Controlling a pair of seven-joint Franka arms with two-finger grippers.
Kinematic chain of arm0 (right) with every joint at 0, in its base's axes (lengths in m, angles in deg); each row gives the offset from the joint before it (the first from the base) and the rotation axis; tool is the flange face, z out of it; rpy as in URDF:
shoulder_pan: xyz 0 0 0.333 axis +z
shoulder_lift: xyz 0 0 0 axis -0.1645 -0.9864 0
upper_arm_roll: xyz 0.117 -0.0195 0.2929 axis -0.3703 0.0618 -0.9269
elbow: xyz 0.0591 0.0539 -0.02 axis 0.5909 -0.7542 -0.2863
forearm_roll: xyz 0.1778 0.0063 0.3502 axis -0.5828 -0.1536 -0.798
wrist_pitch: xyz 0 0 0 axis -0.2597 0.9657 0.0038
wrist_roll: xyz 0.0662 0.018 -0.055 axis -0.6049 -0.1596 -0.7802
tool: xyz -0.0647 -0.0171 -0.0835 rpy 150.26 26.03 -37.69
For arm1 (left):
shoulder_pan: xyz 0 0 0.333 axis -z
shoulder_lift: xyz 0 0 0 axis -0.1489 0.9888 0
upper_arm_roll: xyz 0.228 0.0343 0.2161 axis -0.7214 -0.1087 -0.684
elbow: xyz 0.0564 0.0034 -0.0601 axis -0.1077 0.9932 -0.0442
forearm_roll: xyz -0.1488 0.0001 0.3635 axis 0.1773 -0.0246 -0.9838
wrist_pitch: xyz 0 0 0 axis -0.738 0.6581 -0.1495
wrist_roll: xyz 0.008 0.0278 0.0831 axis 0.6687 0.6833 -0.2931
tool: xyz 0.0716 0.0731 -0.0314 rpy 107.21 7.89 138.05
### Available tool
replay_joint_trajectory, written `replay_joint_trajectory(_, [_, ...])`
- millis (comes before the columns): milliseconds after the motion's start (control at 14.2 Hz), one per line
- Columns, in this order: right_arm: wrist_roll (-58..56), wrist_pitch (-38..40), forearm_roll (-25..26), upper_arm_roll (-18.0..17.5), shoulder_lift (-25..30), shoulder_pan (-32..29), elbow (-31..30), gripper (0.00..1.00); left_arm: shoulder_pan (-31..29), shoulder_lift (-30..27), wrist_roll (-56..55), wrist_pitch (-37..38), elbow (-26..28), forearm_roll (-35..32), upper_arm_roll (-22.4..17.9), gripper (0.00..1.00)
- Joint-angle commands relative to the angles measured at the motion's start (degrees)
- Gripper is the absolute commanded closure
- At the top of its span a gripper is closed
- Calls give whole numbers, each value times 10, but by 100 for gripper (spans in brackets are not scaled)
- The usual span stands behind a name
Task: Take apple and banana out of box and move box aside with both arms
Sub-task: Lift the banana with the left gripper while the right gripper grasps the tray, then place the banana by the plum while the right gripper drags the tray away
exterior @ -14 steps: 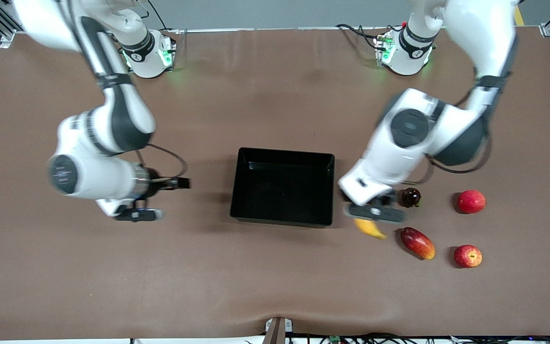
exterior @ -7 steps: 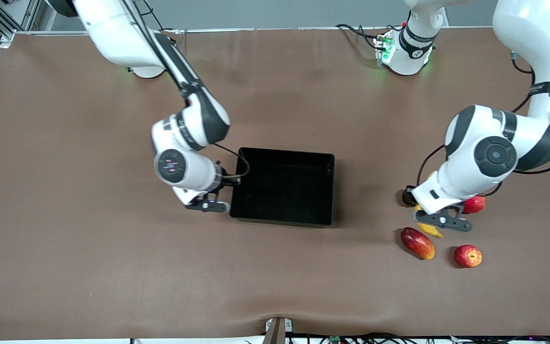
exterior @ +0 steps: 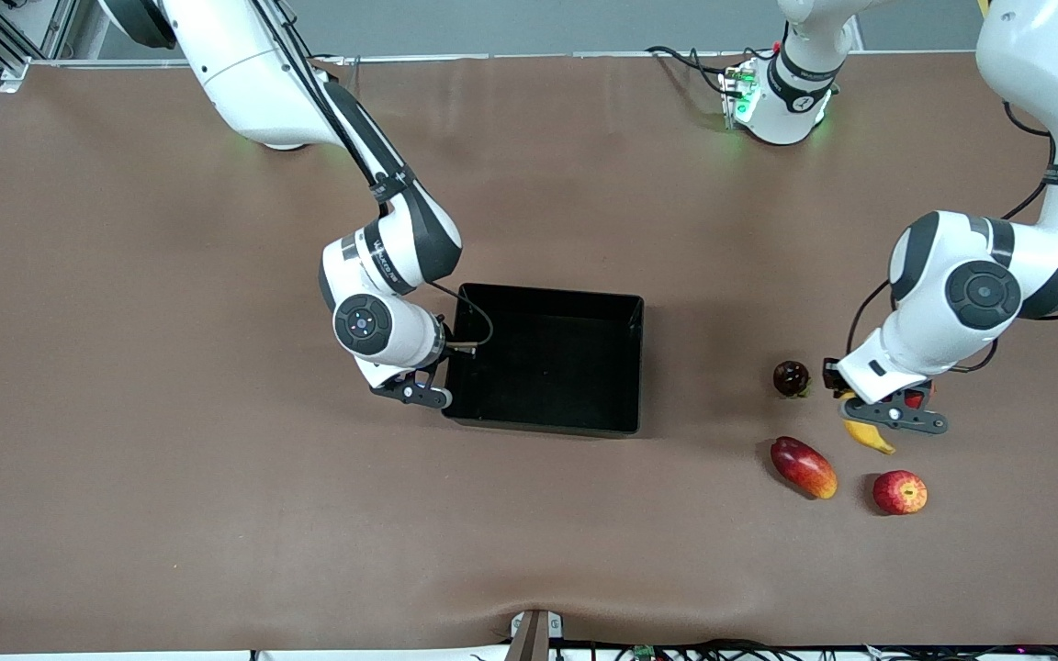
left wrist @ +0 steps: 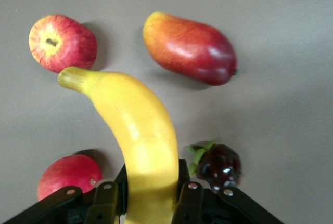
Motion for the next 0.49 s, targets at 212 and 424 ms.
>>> replay_joint_trajectory(212, [11,12,1,-1,8,-5,3,100,-41,41,5,-119,56,-12,5,100])
replay_joint_trajectory(424, [5,75,6,1,13,-21,31,100,-51,69,6,-141,55,-13,4,100])
